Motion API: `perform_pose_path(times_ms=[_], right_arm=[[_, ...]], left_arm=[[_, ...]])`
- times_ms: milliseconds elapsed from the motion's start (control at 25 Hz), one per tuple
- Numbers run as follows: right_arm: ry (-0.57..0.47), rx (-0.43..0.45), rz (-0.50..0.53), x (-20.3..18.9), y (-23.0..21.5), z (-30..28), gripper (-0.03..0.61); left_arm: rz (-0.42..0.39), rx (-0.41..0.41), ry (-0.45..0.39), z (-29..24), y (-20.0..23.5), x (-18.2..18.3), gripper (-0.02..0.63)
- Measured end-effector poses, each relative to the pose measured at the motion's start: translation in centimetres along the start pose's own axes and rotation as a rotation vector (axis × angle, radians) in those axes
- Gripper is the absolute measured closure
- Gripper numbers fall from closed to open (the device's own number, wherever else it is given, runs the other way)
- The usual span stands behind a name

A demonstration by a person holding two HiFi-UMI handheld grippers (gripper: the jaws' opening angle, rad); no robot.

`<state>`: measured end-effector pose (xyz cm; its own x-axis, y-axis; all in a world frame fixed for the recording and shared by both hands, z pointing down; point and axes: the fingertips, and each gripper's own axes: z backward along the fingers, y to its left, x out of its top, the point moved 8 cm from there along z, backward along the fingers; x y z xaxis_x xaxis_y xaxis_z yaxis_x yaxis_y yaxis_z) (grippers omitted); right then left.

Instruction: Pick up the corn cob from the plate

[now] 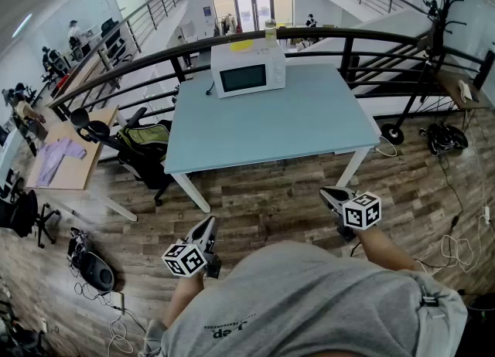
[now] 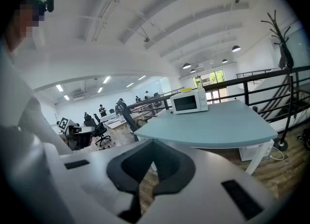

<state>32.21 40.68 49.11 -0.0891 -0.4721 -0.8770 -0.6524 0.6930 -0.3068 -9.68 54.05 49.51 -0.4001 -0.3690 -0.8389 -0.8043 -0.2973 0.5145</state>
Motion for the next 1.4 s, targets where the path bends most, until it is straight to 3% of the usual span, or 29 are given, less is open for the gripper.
perform_pose_path(times_ms=[640, 1120, 1400], right_arm=[[0.008, 0.01, -0.044, 0.2, -2.3, 0.0, 0.565], [-0.002, 0.055, -0.059, 0.3, -8.1, 4.4, 0.565], [0.035, 0.08, -0.04, -0.2, -10.7, 4.4, 0.563]], left_arm=[[-0.005, 0.003, 0.01, -2.4, -1.2, -0.1, 0.595], [-0.03, 0.021, 0.015, -7.1, -7.2, -1.3, 0.595], [-0.025, 0.045, 0.018, -8.7, -8.4, -2.4, 0.595]])
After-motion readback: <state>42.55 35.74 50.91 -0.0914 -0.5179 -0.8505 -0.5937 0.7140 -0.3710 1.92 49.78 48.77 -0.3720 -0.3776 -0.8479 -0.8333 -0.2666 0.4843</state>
